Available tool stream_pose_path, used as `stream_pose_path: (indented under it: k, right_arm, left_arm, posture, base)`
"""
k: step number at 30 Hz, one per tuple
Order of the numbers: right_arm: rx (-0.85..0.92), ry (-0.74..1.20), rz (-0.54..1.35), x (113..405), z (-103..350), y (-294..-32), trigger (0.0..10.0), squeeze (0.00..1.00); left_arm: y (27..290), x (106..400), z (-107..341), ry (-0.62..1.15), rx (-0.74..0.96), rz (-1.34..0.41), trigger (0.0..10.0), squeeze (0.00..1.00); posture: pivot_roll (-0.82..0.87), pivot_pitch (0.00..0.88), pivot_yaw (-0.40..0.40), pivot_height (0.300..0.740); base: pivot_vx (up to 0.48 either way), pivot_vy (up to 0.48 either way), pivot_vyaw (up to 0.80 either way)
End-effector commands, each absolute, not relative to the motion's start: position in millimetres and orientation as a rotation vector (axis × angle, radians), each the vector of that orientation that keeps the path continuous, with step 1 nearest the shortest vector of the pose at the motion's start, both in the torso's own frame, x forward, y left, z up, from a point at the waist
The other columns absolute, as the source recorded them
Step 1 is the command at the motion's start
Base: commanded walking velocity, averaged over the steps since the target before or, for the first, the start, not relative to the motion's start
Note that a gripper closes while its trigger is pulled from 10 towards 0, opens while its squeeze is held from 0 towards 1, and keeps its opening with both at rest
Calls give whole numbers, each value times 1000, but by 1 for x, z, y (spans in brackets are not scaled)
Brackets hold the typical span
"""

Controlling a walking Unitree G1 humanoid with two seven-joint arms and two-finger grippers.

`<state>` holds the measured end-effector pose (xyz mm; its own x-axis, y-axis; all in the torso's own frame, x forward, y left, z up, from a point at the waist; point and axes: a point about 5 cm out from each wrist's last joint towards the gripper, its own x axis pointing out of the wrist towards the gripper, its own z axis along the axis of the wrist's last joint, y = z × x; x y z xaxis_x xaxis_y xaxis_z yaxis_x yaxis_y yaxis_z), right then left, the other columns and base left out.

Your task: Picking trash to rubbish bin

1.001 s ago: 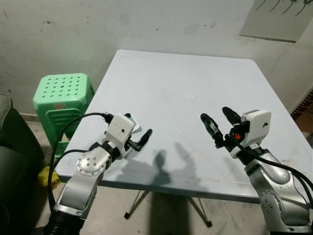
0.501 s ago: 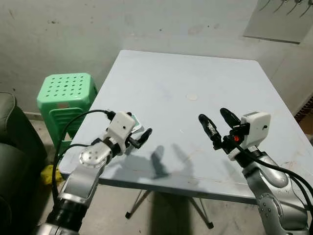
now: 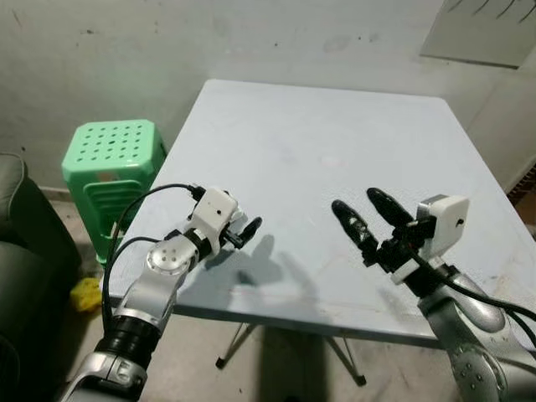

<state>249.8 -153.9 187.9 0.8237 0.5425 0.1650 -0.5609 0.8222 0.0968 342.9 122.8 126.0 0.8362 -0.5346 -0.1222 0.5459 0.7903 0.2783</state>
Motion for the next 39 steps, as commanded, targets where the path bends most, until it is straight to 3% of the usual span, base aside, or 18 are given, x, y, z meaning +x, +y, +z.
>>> stream_pose_path:
  k: [1, 18, 19, 26, 27, 28, 29, 34, 35, 39]
  right_arm:
    - [134, -128, 613, 245, 190, -152, 10000, 0]
    - [202, -92, 731, 225, 198, -144, 10000, 0]
    - [213, -98, 732, 223, 201, -143, 10000, 0]
    - [240, -109, 724, 219, 207, -145, 10000, 0]
    - [238, -110, 724, 218, 207, -145, 10000, 0]
    - [238, -110, 724, 218, 207, -145, 10000, 0]
    - [238, -110, 723, 218, 208, -145, 10000, 0]
    - [240, -114, 717, 218, 209, -145, 10000, 0]
    - [240, -114, 718, 218, 209, -145, 10000, 0]
    - [245, -115, 718, 218, 210, -145, 10000, 0]
  left_arm:
    - [122, 344, 127, 35, 317, -590, 10000, 0]
    - [142, 348, 98, 133, 341, -481, 10000, 0]
    - [147, 350, 94, 161, 323, -463, 10000, 1000]
    - [148, 353, 92, 185, 298, -450, 10000, 1000]
    - [148, 354, 93, 185, 293, -450, 10000, 655]
    - [148, 354, 93, 185, 288, -449, 10000, 655]
    - [147, 355, 94, 187, 275, -448, 10000, 0]
    - [146, 356, 92, 205, 256, -451, 10000, 0]
    - [147, 356, 92, 212, 243, -450, 549, 0]
    - [149, 356, 89, 236, 221, -434, 0, 0]
  posture:
    - [-99, 165, -50, 740]
    - [-124, 214, -58, 740]
    - [-134, 219, -55, 740]
    - [-139, 224, -52, 740]
    - [-141, 224, -51, 740]
    - [-142, 225, -51, 740]
    - [-142, 225, -50, 740]
    - [-140, 223, -46, 740]
    - [-139, 224, -46, 740]
    - [-140, 222, -44, 740]
  base:
    - [0, 0, 0]
    - [0, 0, 0]
    - [0, 0, 0]
    - [0, 0, 0]
    - [0, 0, 0]
    - [0, 0, 0]
    - [0, 0, 0]
    - [0, 0, 0]
    - [0, 0, 0]
    - [0, 0, 0]
